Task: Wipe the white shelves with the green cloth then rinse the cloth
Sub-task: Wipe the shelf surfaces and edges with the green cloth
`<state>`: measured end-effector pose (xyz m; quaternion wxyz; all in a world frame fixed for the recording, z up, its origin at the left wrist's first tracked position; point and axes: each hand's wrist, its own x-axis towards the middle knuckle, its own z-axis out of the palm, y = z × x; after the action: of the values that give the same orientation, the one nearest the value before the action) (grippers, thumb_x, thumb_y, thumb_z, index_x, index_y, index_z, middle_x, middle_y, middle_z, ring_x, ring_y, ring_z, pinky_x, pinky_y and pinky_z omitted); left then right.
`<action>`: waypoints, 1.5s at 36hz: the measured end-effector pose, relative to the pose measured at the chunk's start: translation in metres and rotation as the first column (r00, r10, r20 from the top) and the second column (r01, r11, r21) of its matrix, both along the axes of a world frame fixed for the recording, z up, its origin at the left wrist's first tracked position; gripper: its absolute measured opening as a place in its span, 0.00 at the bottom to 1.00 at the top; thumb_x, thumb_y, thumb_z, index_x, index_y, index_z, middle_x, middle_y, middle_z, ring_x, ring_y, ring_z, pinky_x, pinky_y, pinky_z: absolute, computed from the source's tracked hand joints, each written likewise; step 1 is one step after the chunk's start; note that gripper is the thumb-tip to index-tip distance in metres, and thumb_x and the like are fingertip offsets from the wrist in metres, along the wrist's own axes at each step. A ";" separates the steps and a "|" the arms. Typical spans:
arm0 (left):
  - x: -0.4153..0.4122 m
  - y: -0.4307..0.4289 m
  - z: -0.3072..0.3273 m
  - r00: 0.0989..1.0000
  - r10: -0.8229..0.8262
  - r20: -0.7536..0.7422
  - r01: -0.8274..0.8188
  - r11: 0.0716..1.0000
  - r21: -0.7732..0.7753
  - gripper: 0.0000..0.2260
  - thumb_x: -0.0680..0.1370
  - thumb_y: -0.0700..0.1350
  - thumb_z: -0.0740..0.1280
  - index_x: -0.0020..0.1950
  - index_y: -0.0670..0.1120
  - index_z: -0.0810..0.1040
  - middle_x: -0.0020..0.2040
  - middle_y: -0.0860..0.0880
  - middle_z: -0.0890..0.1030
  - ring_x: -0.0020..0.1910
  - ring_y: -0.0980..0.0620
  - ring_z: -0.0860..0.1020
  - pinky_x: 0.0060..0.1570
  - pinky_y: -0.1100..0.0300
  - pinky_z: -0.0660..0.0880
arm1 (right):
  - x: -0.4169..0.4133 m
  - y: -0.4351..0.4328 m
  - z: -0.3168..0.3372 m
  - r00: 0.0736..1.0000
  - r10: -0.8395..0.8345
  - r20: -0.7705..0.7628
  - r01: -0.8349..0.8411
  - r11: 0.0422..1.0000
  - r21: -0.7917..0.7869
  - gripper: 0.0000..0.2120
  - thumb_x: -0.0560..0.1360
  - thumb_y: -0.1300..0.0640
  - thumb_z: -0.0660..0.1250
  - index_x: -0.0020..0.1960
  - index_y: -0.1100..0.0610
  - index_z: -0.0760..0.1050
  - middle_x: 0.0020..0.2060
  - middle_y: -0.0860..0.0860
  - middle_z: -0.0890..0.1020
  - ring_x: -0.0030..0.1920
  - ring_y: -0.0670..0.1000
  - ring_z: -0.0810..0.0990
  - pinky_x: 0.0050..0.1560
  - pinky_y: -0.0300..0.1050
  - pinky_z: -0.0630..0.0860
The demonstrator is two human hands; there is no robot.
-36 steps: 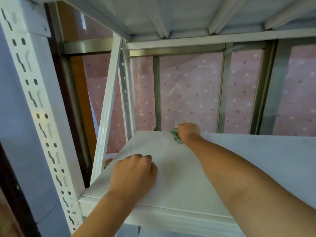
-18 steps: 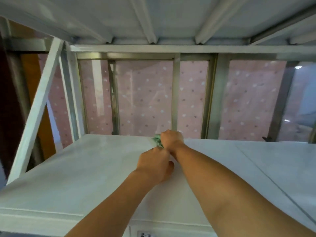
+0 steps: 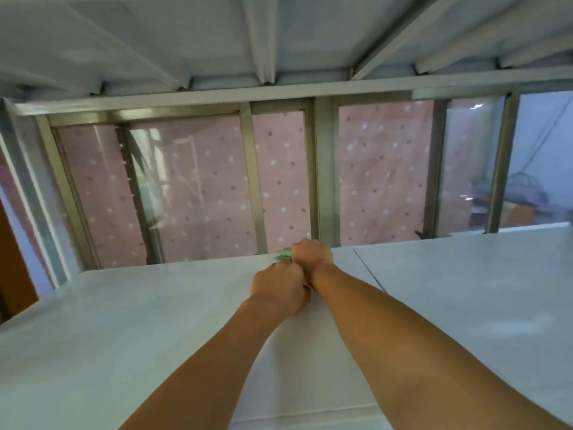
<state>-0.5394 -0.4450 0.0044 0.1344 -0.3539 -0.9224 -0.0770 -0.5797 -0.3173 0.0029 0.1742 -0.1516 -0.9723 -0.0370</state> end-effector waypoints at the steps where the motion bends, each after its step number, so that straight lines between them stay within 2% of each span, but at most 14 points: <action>1: -0.003 0.002 -0.001 1.000 -0.014 0.009 0.014 1.000 0.003 0.14 0.78 0.51 0.62 0.61 0.49 0.78 0.60 0.48 0.80 0.57 0.46 0.79 0.54 0.53 0.75 | 0.004 0.004 0.000 1.000 -0.012 0.006 0.012 1.000 -0.011 0.16 0.82 0.55 0.56 0.62 0.56 0.79 0.59 0.55 0.81 0.58 0.59 0.80 0.53 0.48 0.75; 7: -0.020 0.007 -0.003 0.999 -0.017 0.045 0.013 0.997 0.078 0.17 0.78 0.48 0.61 0.66 0.47 0.71 0.63 0.46 0.74 0.62 0.44 0.73 0.58 0.52 0.72 | 0.029 0.019 0.002 0.993 -0.107 0.054 0.113 0.987 -0.115 0.15 0.80 0.61 0.60 0.63 0.59 0.78 0.60 0.58 0.80 0.59 0.61 0.80 0.58 0.52 0.76; 10: -0.029 0.014 0.001 0.991 -0.059 0.120 0.043 0.990 0.136 0.15 0.77 0.49 0.62 0.63 0.49 0.76 0.60 0.47 0.79 0.58 0.45 0.77 0.57 0.52 0.75 | 0.038 0.026 0.002 0.992 -0.122 0.040 0.126 0.982 -0.138 0.14 0.79 0.62 0.60 0.62 0.58 0.78 0.59 0.58 0.81 0.58 0.61 0.80 0.56 0.52 0.76; 15: -0.034 0.040 0.007 0.999 -0.039 0.004 0.038 0.996 0.075 0.11 0.78 0.48 0.60 0.56 0.52 0.80 0.55 0.48 0.82 0.54 0.45 0.79 0.55 0.55 0.73 | 0.046 0.034 0.004 0.992 -0.123 0.036 0.126 0.984 -0.126 0.13 0.80 0.60 0.60 0.60 0.59 0.79 0.58 0.58 0.81 0.58 0.60 0.80 0.55 0.52 0.76; 17: -0.037 0.053 0.005 0.999 -0.035 0.026 0.033 0.998 0.060 0.10 0.78 0.48 0.59 0.52 0.54 0.79 0.54 0.49 0.83 0.53 0.46 0.79 0.54 0.56 0.71 | 0.049 0.038 0.002 0.992 -0.120 0.029 0.123 0.984 -0.128 0.13 0.79 0.60 0.60 0.60 0.59 0.79 0.57 0.59 0.81 0.57 0.61 0.80 0.55 0.52 0.77; 21: -0.041 0.079 0.003 0.996 -0.036 0.087 0.032 0.999 0.044 0.16 0.76 0.45 0.61 0.59 0.57 0.81 0.55 0.50 0.83 0.54 0.46 0.79 0.57 0.55 0.71 | 0.053 0.054 0.004 0.992 -0.103 0.067 0.113 0.978 -0.174 0.14 0.80 0.58 0.59 0.62 0.60 0.78 0.59 0.59 0.81 0.58 0.61 0.80 0.56 0.51 0.76; 25: -0.049 0.105 0.003 0.993 -0.014 0.117 0.008 0.999 0.050 0.13 0.77 0.45 0.60 0.54 0.56 0.82 0.47 0.50 0.84 0.46 0.49 0.81 0.51 0.57 0.74 | 0.067 0.080 0.015 0.994 -0.023 0.111 0.045 0.979 -0.200 0.16 0.81 0.53 0.60 0.65 0.58 0.74 0.60 0.58 0.79 0.59 0.61 0.79 0.53 0.50 0.74; 29: -0.046 0.138 -0.001 0.997 0.002 0.083 -0.006 0.999 0.043 0.14 0.80 0.49 0.59 0.57 0.61 0.81 0.55 0.50 0.83 0.54 0.47 0.78 0.54 0.56 0.72 | 0.081 0.118 0.016 0.989 0.006 0.145 0.018 0.986 -0.164 0.18 0.81 0.48 0.58 0.65 0.56 0.75 0.60 0.58 0.79 0.58 0.61 0.79 0.53 0.51 0.73; 32: -0.032 0.169 0.001 0.995 0.005 0.099 -0.005 1.000 0.004 0.14 0.80 0.51 0.58 0.57 0.63 0.80 0.54 0.50 0.81 0.57 0.46 0.74 0.55 0.54 0.71 | 0.093 0.149 0.015 0.981 -0.011 0.192 0.044 0.985 -0.168 0.16 0.80 0.54 0.60 0.65 0.59 0.75 0.60 0.58 0.78 0.58 0.61 0.78 0.50 0.50 0.72; 35: -0.012 0.211 0.005 0.994 0.042 0.100 -0.040 0.999 -0.014 0.12 0.79 0.51 0.59 0.53 0.59 0.82 0.48 0.49 0.79 0.56 0.46 0.73 0.56 0.54 0.71 | 0.108 0.188 0.016 0.981 -0.012 0.195 0.053 0.977 -0.206 0.15 0.79 0.58 0.62 0.64 0.61 0.75 0.58 0.59 0.79 0.57 0.62 0.79 0.49 0.49 0.72; 38: 0.007 0.252 0.007 0.996 0.052 0.067 -0.052 0.999 -0.006 0.11 0.78 0.48 0.61 0.51 0.52 0.83 0.49 0.48 0.78 0.55 0.45 0.75 0.56 0.52 0.73 | 0.119 0.229 0.015 0.981 -0.017 0.195 0.062 0.971 -0.229 0.13 0.78 0.58 0.63 0.61 0.60 0.77 0.55 0.59 0.80 0.54 0.61 0.80 0.50 0.49 0.74; 41: 0.026 0.291 0.004 0.997 0.071 0.004 -0.071 0.997 -0.009 0.10 0.78 0.47 0.62 0.56 0.47 0.79 0.53 0.45 0.73 0.60 0.43 0.70 0.61 0.49 0.70 | 0.132 0.266 0.010 0.981 -0.025 0.190 0.070 0.970 -0.231 0.11 0.79 0.57 0.63 0.58 0.60 0.77 0.53 0.58 0.81 0.52 0.60 0.80 0.52 0.51 0.77; 45: 0.048 0.334 0.001 0.996 0.065 -0.067 -0.071 0.992 -0.103 0.13 0.78 0.49 0.59 0.59 0.55 0.79 0.57 0.45 0.71 0.59 0.43 0.67 0.58 0.49 0.65 | 0.150 0.312 0.006 0.985 -0.051 0.163 0.085 0.974 -0.211 0.12 0.79 0.57 0.63 0.59 0.59 0.78 0.53 0.57 0.81 0.52 0.59 0.80 0.53 0.50 0.77; 54: 0.094 0.421 -0.006 1.000 0.000 -0.022 -0.002 0.994 -0.105 0.13 0.80 0.51 0.56 0.57 0.50 0.78 0.57 0.44 0.75 0.60 0.42 0.69 0.58 0.50 0.66 | 0.208 0.396 0.005 0.984 -0.112 0.142 0.140 0.967 -0.214 0.14 0.79 0.57 0.62 0.64 0.58 0.76 0.57 0.57 0.80 0.56 0.59 0.79 0.52 0.50 0.75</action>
<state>-0.4453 -0.0242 -0.0016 0.1257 -0.3609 -0.9238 -0.0243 -0.3718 0.0791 0.0082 0.0905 -0.2291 -0.9678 0.0515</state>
